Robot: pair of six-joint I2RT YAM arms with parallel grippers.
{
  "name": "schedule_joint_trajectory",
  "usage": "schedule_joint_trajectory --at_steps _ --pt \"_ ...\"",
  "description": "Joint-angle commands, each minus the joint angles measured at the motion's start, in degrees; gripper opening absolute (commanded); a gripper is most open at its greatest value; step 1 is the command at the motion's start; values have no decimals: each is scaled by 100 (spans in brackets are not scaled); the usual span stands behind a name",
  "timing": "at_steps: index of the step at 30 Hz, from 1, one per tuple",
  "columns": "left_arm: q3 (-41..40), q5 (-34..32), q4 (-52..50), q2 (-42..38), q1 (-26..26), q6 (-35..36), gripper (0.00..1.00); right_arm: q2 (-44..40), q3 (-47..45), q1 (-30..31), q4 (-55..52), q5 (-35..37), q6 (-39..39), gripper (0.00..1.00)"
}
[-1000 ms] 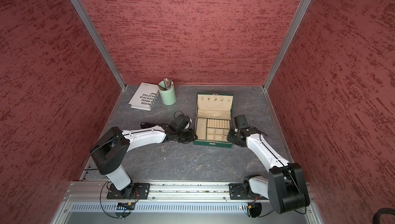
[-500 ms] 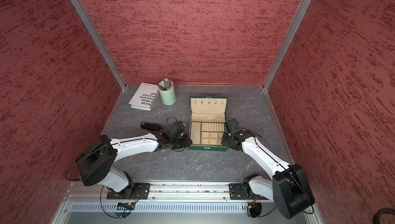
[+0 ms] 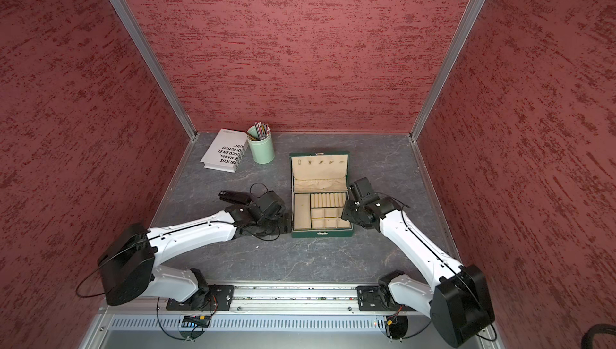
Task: Put jewelry chain into jewelry box
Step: Move the jewelry box to the center of the board, then pick up the necklace from the center of the board.
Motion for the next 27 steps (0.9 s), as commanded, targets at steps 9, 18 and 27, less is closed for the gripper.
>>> schedule_joint_trajectory --at_steps 9,18,27 --pt "321 -1817 -1887 -946 664 46 100 -1528 -180 -34 694 752 -258 95" --pt "-391 206 -971 -855 1601 776 100 -1426 -612 61 1648 -684 -1206 91" --pt "287 -867 -1760 294 1129 549 89 -1176 -898 407 1925 -549 -1289 88"
